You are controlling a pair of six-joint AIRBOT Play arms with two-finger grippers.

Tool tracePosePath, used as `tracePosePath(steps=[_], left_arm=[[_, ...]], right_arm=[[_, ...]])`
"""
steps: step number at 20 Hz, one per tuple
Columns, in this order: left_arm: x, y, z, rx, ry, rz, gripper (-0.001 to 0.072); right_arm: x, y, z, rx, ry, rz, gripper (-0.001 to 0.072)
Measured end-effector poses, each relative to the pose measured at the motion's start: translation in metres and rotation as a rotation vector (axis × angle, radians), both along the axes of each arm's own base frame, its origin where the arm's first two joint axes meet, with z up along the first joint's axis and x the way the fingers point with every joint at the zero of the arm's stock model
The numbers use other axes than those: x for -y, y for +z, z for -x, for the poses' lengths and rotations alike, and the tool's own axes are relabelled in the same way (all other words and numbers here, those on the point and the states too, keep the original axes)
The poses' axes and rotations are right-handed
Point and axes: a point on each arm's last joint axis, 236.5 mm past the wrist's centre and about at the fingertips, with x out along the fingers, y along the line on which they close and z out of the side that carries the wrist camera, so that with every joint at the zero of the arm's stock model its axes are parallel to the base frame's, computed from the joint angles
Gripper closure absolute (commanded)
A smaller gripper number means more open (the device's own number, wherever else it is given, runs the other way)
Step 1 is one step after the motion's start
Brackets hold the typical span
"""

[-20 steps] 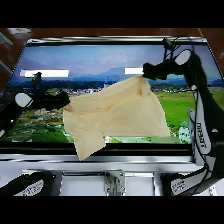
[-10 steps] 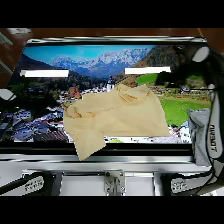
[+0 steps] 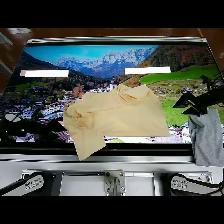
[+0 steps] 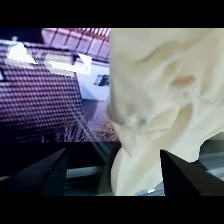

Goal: Fold the shirts.

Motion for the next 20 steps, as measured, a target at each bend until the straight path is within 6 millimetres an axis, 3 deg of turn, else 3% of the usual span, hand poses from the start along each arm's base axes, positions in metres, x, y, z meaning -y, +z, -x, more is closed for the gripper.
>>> tracePosePath(steps=[1,3,5,7,9,14,20], left_arm=[[0.008,-0.005,-0.002,0.015,0.005,0.002,0.014],[0.021,-0.013,-0.009,0.045,0.015,0.0,0.0157],[0.029,-0.019,-0.017,0.07,0.039,-0.004,0.0308],[0.03,-0.022,-0.027,0.096,0.073,-0.011,0.0551],[0.032,-0.023,-0.032,0.11,0.094,-0.013,0.0654],[0.037,-0.019,-0.033,0.133,0.073,-0.001,0.0668],[0.048,0.0,-0.028,0.187,-0.019,0.03,0.0668]], right_arm=[[0.0,-0.002,0.001,0.002,-0.01,-0.007,0.0035],[-0.002,-0.003,0.0,0.016,-0.026,-0.024,0.0035],[-0.002,-0.004,0.0,0.018,-0.033,-0.028,0.0034],[0.001,-0.007,0.004,0.008,-0.032,-0.018,0.0034],[0.004,-0.016,0.015,-0.035,-0.024,0.003,0.0034],[-0.001,-0.062,0.062,-0.198,-0.004,-0.001,0.0034],[-0.007,-0.111,0.078,-0.286,-0.047,-0.016,0.0034]])
